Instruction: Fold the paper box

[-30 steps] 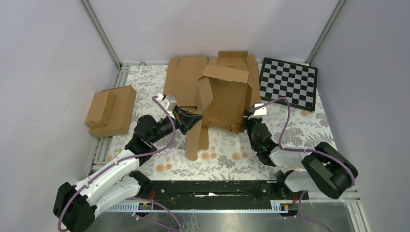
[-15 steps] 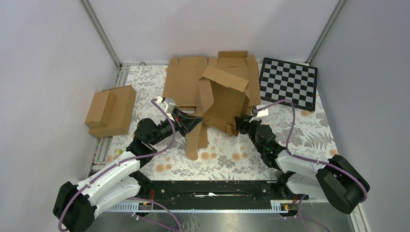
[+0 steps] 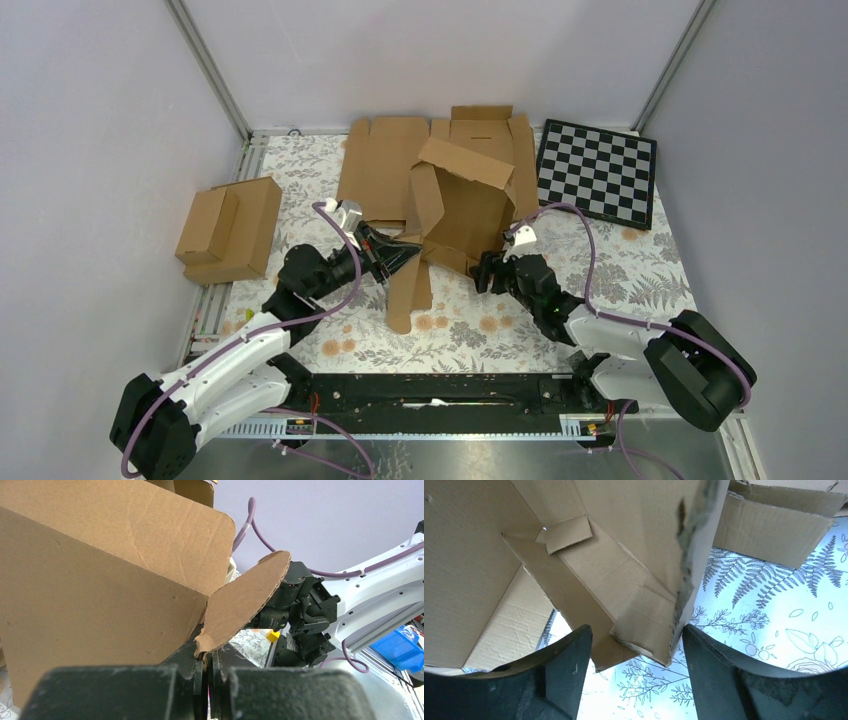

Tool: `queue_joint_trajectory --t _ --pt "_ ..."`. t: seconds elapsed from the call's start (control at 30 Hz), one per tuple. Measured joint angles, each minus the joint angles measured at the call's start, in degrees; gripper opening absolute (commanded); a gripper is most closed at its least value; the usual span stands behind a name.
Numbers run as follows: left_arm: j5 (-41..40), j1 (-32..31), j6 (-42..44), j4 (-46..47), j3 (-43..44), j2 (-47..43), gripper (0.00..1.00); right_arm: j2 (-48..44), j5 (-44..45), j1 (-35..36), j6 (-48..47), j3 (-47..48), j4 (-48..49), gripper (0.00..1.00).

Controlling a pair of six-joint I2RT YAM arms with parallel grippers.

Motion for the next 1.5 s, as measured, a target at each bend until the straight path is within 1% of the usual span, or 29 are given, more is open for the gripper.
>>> queue_joint_trajectory --t 0.1,0.23,0.3,0.37,0.4,0.53,0.63,0.7,0.83,0.87,0.97,1.0,1.1,1.3,1.47,1.5 --pt "0.3 0.0 -0.5 0.2 0.0 0.3 0.00 0.4 -1.6 0.0 0.2 -0.1 -0.2 0.78" --pt "1.4 0.0 -1.6 1.2 0.2 1.7 0.00 0.9 -4.1 0.7 0.2 -0.2 -0.2 0.88" --pt "1.8 0.0 -1.9 1.4 0.5 2.2 0.00 0.9 -5.2 1.2 0.0 -0.4 0.2 0.90" --pt "1.9 0.0 -2.1 1.4 0.7 2.4 0.00 0.9 -6.4 1.7 -0.1 -0.9 0.9 0.90" --pt "2.0 0.0 -2.1 1.4 0.7 2.4 0.00 0.9 -6.8 1.9 -0.2 -1.2 1.4 0.89" --pt "2.3 0.0 -2.6 1.6 0.7 2.6 0.00 2.3 -6.7 1.9 -0.6 -1.1 1.5 0.75" --pt "2.8 0.0 -2.9 2.3 0.7 3.2 0.00 4.9 -5.3 2.0 -0.7 -0.5 1.8 0.70" --pt "3.0 0.0 -3.0 2.5 0.7 3.4 0.00 6.0 -4.4 2.0 -0.6 -0.2 2.3 0.64" --pt "3.2 0.0 -3.1 2.4 0.8 3.4 0.00 8.9 -0.6 2.0 0.2 1.8 3.1 0.56" --pt "3.3 0.0 -3.1 2.3 1.0 3.4 0.00 9.2 0.3 2.0 0.5 1.9 3.7 0.56" --pt "3.3 0.0 -3.1 1.7 1.7 3.5 0.00 9.6 2.9 2.0 1.9 1.8 6.4 0.70" --pt "3.3 0.0 -3.1 1.4 1.9 3.5 0.00 9.9 3.3 2.0 2.3 1.8 7.5 0.72" --pt "3.2 0.0 -3.1 0.8 2.6 3.8 0.00 11.6 4.7 2.0 2.7 2.1 9.3 0.72" --pt "2.9 0.0 -2.8 -0.8 3.8 4.0 0.00 16.0 8.6 2.0 3.3 4.7 9.6 0.71" --pt "3.0 0.0 -2.7 -1.6 4.3 4.3 0.00 19.2 10.1 2.0 3.4 7.2 9.7 0.70" --pt "3.0 0.0 -2.7 -1.5 4.3 4.5 0.00 19.8 10.2 2.0 3.4 7.6 9.7 0.71"
